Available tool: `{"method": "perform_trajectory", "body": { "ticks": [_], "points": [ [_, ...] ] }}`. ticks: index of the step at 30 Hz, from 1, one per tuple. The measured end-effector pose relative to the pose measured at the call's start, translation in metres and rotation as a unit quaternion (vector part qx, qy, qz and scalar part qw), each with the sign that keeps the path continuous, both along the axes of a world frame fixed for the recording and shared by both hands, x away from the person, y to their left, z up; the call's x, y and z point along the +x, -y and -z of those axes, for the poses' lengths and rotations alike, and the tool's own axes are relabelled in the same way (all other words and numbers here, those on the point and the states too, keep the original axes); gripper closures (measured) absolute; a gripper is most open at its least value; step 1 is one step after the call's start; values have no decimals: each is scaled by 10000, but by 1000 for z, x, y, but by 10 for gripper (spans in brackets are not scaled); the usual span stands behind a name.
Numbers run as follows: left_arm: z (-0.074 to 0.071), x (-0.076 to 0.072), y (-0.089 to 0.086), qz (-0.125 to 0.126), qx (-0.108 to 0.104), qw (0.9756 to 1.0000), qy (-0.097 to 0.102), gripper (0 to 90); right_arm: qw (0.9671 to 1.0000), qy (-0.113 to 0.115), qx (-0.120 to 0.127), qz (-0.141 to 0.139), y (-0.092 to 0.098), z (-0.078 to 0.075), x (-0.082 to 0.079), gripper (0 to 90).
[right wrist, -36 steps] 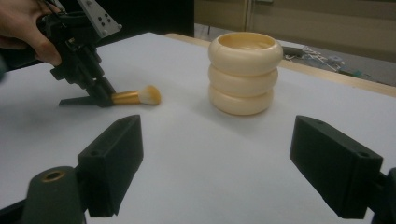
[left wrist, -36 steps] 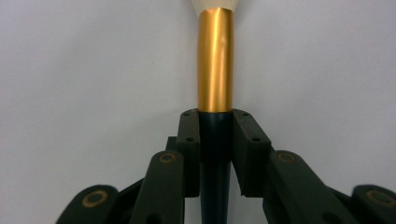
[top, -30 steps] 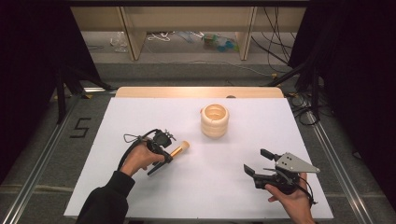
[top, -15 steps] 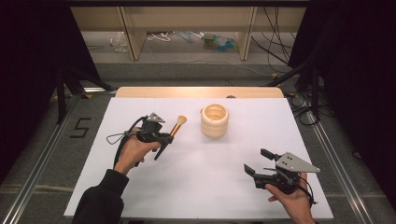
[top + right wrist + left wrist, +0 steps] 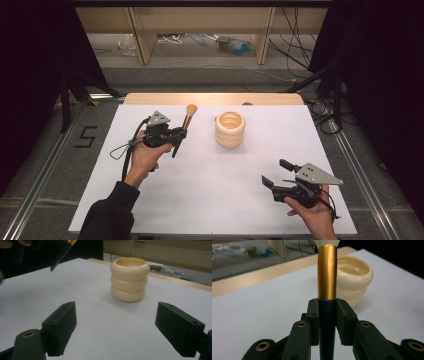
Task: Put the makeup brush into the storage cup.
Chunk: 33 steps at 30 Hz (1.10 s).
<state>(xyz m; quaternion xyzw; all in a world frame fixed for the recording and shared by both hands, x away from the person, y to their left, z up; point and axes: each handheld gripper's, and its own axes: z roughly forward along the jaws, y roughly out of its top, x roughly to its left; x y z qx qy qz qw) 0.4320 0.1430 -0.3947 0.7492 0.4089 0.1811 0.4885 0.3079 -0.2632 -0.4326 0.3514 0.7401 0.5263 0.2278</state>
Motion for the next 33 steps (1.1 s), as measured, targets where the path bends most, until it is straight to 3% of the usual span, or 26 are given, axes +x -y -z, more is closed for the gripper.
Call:
{"method": "perform_trajectory", "body": {
  "ticks": [2,6,13,14,17,19,31,33],
  "points": [
    [-2,2,1,-86,-160,9997,151,743,10000,6,-11,7,0,0,0,184],
    [-4,6,5,-130,-241,9992,274,743,10000,12,8,17,0,1,0,184],
    [-11,19,30,-9,-365,9981,490,743,10000,-10,25,24,1,1,1,183],
    [-15,22,36,13,-371,9975,604,743,10000,-12,12,33,1,0,1,184],
    [-20,26,44,37,-487,9967,650,743,10000,-3,27,14,1,1,1,184],
    [-24,32,51,45,-543,9954,788,743,10000,-2,33,-5,1,0,0,184],
    [-31,50,66,-97,-737,9924,983,743,10000,-12,45,-18,0,1,0,184],
    [-33,54,69,-64,-864,9916,957,743,10000,-13,46,-22,0,1,0,184]
  ]
}}
